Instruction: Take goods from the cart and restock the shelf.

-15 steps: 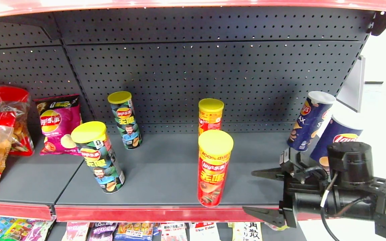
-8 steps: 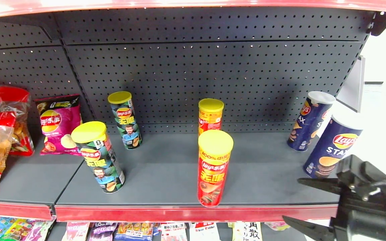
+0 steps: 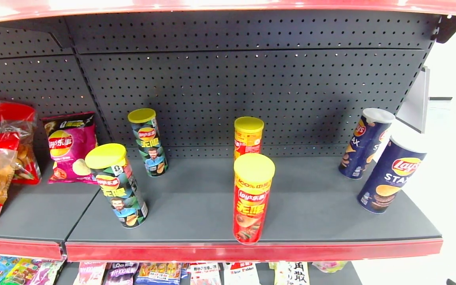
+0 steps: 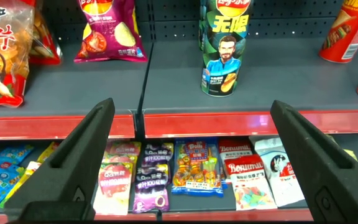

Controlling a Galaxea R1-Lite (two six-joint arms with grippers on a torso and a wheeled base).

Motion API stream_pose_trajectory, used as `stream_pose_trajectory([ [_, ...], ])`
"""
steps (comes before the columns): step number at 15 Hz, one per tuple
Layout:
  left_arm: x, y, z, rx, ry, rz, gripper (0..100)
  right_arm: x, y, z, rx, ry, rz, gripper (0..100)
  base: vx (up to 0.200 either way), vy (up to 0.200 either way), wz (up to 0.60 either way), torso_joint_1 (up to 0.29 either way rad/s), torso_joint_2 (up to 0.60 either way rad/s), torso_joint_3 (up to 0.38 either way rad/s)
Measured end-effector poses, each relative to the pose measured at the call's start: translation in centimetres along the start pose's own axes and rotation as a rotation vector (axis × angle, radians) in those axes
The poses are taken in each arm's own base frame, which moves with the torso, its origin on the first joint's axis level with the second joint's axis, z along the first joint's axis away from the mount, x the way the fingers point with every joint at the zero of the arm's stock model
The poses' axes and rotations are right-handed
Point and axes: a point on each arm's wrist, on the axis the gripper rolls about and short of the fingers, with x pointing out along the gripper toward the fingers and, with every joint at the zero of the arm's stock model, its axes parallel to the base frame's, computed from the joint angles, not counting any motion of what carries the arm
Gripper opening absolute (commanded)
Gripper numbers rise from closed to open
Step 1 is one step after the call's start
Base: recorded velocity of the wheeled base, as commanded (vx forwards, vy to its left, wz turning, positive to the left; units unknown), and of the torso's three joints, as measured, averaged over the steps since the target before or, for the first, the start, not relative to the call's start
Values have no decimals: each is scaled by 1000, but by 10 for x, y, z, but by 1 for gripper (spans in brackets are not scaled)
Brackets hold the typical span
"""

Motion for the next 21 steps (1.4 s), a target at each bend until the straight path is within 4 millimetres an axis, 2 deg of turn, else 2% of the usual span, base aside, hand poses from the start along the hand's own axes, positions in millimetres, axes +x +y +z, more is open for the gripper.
stream_pose_trajectory([
  [3,0,0,0,0,0,0,100,-17,9,-35,56,-96,-66,100,0,0,0,0,0,0],
  [6,0,0,0,0,0,-1,100,-24,12,-49,212,-188,-155,100,0,0,0,0,0,0],
  [12,0,0,0,0,0,0,100,-27,11,-53,201,-229,-265,100,0,0,0,0,0,0],
  [16,0,0,0,0,0,0,100,-26,15,-52,174,-244,-85,100,0,0,0,0,0,0],
  [17,0,0,0,0,0,0,100,-26,15,-53,171,-239,-91,100,0,0,0,0,0,0],
  [20,0,0,0,0,0,0,100,-27,10,-52,203,-236,-314,100,0,0,0,0,0,0],
  [21,0,0,0,0,0,0,100,-27,9,-51,199,-257,-312,100,0,0,0,0,0,0],
])
